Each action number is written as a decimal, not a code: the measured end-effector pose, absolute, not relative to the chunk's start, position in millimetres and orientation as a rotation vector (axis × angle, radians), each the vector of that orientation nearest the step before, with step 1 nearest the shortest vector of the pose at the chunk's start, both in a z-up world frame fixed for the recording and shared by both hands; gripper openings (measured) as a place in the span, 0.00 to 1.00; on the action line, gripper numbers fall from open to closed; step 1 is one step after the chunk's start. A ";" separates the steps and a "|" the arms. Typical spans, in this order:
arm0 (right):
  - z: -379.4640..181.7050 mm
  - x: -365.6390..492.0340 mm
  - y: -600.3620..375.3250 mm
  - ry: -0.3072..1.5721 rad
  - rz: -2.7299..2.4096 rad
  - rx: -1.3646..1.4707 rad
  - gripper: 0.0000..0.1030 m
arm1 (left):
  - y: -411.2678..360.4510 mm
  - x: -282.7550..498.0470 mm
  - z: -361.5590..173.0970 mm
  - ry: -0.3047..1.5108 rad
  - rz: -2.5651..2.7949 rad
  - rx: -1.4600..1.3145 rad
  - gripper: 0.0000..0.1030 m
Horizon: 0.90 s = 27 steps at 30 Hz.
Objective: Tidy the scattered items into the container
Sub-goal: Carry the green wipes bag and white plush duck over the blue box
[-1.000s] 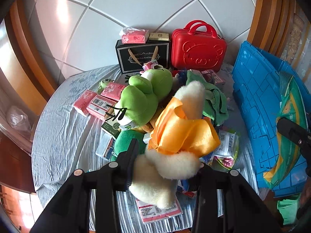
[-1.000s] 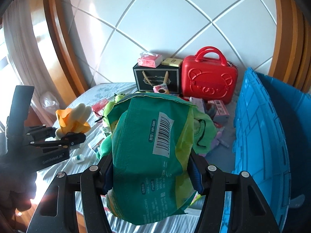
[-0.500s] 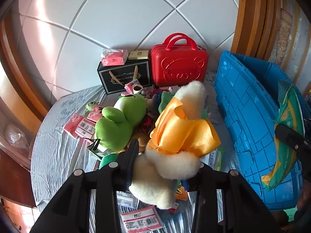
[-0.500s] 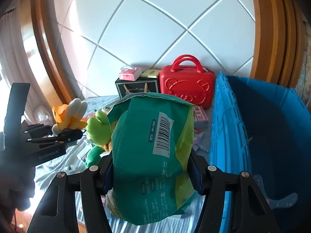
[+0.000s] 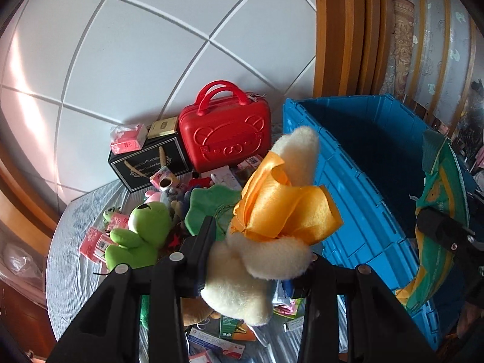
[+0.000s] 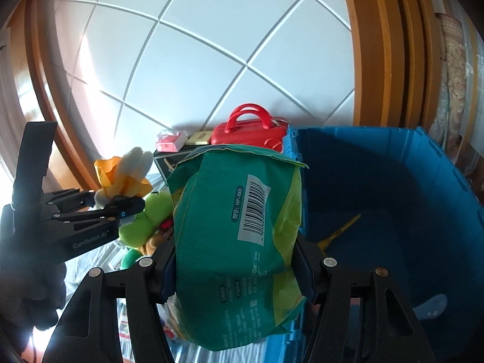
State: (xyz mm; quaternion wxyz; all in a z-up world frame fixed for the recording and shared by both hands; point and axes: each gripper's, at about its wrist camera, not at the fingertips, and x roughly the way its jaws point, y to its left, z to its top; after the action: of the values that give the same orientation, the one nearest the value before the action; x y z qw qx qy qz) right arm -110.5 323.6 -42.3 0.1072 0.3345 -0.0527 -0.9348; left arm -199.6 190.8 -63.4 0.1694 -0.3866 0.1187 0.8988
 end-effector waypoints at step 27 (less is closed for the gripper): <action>-40.7 -83.1 460.7 -0.352 -2.969 1.022 0.60 | 374.5 -186.8 -36.1 0.480 2.326 -0.931 0.36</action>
State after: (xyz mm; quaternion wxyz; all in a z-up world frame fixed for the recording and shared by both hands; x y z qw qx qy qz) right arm -83.1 460.7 -40.7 -0.0089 0.3236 -0.1114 -0.9396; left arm -186.8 374.5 -36.1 0.2910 -0.3491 0.1798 0.8724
